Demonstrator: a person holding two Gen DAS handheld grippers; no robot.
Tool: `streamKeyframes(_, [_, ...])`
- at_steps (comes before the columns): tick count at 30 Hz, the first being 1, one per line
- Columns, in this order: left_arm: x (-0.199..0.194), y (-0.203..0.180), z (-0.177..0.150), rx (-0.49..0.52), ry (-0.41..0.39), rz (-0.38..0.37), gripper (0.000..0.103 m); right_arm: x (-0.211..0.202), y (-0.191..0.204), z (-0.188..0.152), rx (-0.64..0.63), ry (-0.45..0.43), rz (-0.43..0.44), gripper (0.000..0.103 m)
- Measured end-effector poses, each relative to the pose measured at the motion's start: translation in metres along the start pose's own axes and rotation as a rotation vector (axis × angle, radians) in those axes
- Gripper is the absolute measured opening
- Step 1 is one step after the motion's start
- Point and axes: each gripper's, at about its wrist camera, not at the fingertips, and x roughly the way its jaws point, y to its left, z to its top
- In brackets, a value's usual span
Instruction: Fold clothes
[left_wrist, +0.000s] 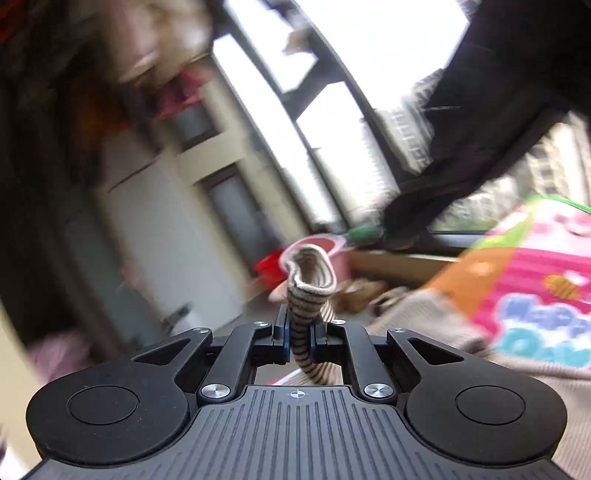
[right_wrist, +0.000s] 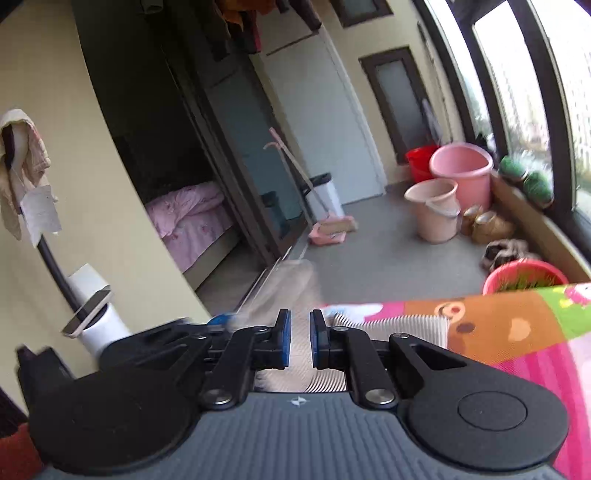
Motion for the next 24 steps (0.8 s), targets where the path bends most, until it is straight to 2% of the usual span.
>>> streamKeyframes(2, [-0.005, 0.045, -0.018, -0.112, 0.047, 0.086, 0.010, 0.004, 0.014, -0.005, -0.073, 0.011, -0.035, 0.015])
streamKeyframes(4, [-0.010, 0.089, -0.030, -0.185, 0.074, 0.193, 0.009, 0.021, 0.025, -0.012, -0.140, 0.054, -0.034, 0.033])
streamKeyframes(7, [-0.019, 0.145, -0.042, -0.265, 0.104, 0.325, 0.009, 0.061, 0.048, -0.027, -0.212, 0.137, 0.000, 0.035])
streamKeyframes(10, [-0.030, 0.183, -0.043, -0.317, 0.105, 0.407, 0.009, 0.102, 0.071, -0.043, -0.263, 0.206, 0.029, 0.037])
streamKeyframes(12, [-0.036, 0.197, -0.042, -0.337, 0.099, 0.434, 0.009, 0.129, 0.090, -0.056, -0.315, 0.240, 0.022, 0.042])
streamKeyframes(14, [-0.040, 0.207, -0.043, -0.360, 0.096, 0.447, 0.009, 0.153, 0.105, -0.069, -0.372, 0.262, -0.004, 0.052])
streamKeyframes(15, [-0.040, 0.210, -0.044, -0.379, 0.103, 0.438, 0.009, 0.163, 0.110, -0.075, -0.390, 0.269, -0.017, 0.061])
streamKeyframes(18, [-0.038, 0.214, -0.048, -0.427, 0.132, 0.394, 0.009, 0.186, 0.120, -0.084, -0.422, 0.282, -0.049, 0.063])
streamKeyframes(20, [-0.037, 0.214, -0.055, -0.454, 0.145, 0.361, 0.009, 0.196, 0.124, -0.090, -0.465, 0.274, -0.078, 0.061])
streamKeyframes(21, [-0.036, 0.215, -0.056, -0.469, 0.151, 0.344, 0.009, 0.198, 0.125, -0.091, -0.494, 0.264, -0.089, 0.048])
streamKeyframes(22, [-0.034, 0.215, -0.057, -0.478, 0.154, 0.331, 0.009, 0.197, 0.126, -0.090, -0.511, 0.254, -0.083, 0.022])
streamKeyframes(23, [-0.033, 0.213, -0.057, -0.480, 0.156, 0.319, 0.009, 0.193, 0.125, -0.085, -0.493, 0.247, -0.073, 0.010])
streamKeyframes(24, [-0.032, 0.211, -0.057, -0.483, 0.159, 0.308, 0.009, 0.186, 0.120, -0.076, -0.455, 0.230, -0.078, 0.009])
